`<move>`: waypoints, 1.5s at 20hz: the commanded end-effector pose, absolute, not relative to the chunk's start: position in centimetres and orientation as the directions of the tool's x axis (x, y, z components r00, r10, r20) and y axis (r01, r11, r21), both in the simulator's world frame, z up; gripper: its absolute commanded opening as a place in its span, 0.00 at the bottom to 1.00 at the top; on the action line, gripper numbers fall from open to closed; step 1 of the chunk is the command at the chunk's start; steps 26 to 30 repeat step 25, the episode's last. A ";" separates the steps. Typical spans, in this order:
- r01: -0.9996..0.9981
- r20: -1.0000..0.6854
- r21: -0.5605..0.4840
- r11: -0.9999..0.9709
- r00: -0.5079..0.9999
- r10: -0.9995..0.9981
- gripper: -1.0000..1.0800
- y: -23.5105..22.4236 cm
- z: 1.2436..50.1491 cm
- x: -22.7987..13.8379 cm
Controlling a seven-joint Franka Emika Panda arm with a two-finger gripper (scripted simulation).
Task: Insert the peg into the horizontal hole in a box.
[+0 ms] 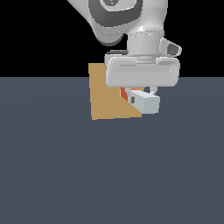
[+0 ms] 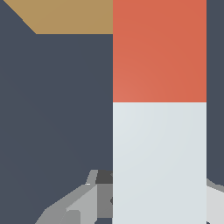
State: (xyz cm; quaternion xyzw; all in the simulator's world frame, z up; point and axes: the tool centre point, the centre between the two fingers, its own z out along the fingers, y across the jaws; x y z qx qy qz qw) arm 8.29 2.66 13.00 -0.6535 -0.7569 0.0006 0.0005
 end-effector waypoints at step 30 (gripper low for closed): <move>0.989 0.000 0.003 0.146 -0.146 0.989 0.00 15.8 13.3 6.4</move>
